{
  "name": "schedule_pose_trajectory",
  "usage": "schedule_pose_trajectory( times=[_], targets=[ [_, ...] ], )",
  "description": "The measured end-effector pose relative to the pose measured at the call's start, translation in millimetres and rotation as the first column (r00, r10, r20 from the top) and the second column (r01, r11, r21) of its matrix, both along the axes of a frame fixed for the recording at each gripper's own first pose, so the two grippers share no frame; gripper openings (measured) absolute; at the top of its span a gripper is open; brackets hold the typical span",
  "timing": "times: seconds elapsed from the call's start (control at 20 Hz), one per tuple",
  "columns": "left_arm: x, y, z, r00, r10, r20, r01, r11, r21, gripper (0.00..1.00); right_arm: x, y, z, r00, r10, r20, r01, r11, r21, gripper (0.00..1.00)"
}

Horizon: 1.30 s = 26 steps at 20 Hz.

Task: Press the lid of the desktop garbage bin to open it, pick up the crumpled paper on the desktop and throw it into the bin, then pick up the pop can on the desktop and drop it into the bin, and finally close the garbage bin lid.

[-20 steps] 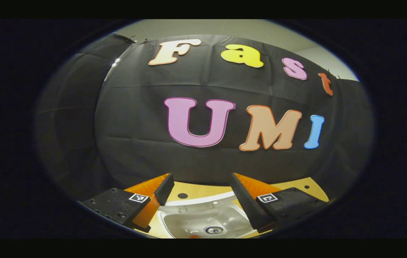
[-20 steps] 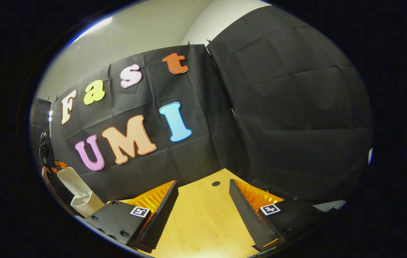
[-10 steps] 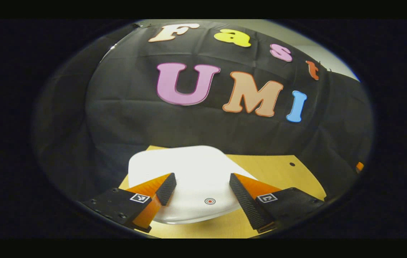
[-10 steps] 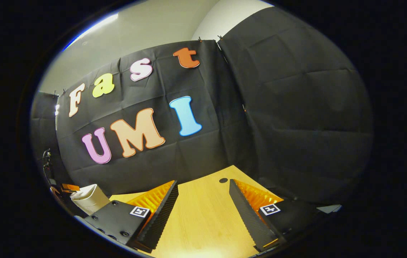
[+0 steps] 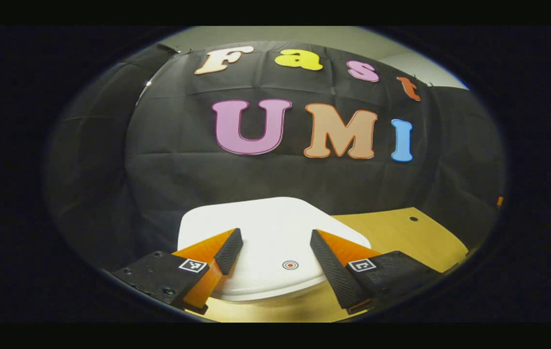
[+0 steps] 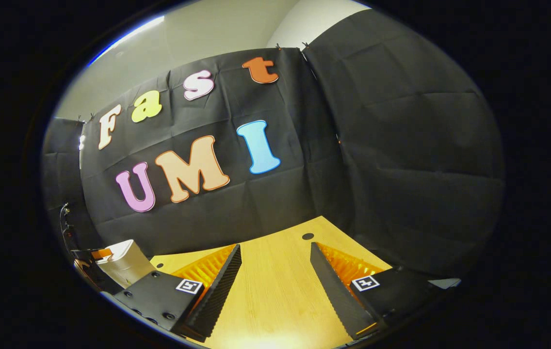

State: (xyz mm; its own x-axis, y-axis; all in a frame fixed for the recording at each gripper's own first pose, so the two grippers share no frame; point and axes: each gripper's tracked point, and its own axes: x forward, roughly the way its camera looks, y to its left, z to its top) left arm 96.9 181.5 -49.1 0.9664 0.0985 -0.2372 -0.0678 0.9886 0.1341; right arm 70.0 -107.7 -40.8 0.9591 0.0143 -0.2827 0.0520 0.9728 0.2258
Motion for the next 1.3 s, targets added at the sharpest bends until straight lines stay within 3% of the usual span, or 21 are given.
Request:
schedule_pose_trajectory(
  times=[0.15, 0.3, 0.45, 0.55, 0.95, 1.15, 1.2, 1.25, 1.3],
  targets=[
    [6, -2, -7, 0.999, 0.036, 0.022, -0.037, 0.998, 0.056, 0.89, -3, -7, -7, 1.0, -0.014, -0.004, 0.014, 1.0, 0.006, 0.95],
    [4, -2, -12, 0.997, 0.065, 0.044, -0.066, 0.998, 0.016, 0.9, -9, -15, -14, 1.0, -0.027, -0.005, 0.027, 0.999, 0.032, 0.95],
    [4, -3, -12, 0.994, 0.064, 0.094, -0.071, 0.995, 0.069, 0.91, -12, -22, -21, 0.999, -0.033, -0.009, 0.033, 0.998, 0.045, 0.95],
    [4, -2, -12, 0.991, 0.076, 0.108, -0.082, 0.995, 0.058, 0.91, -16, -28, -22, 0.999, -0.04, -0.006, 0.04, 0.998, 0.047, 0.96],
    [4, -1, 7, 0.991, 0.093, 0.091, -0.102, 0.99, 0.101, 0.88, -13, -43, 26, 0.997, -0.069, 0.044, 0.063, 0.991, 0.117, 0.95],
    [-5, -17, 50, 0.97, 0.082, 0.23, -0.091, 0.995, 0.029, 0.9, -7, -31, 32, 0.997, -0.046, 0.055, 0.039, 0.993, 0.114, 0.96],
    [-10, -27, 67, 0.959, 0.079, 0.271, -0.08, 0.997, -0.005, 0.83, -7, -24, 33, 0.998, -0.034, 0.058, 0.027, 0.993, 0.113, 0.95],
    [-19, -38, 82, 0.951, 0.079, 0.299, -0.072, 0.997, -0.037, 0.89, -8, -15, 35, 0.998, -0.014, 0.066, 0.007, 0.994, 0.113, 0.96],
    [-30, -50, 95, 0.943, 0.077, 0.324, -0.059, 0.996, -0.065, 0.87, -7, -4, 37, 0.997, 0.004, 0.08, -0.013, 0.994, 0.11, 0.92]
  ],
)
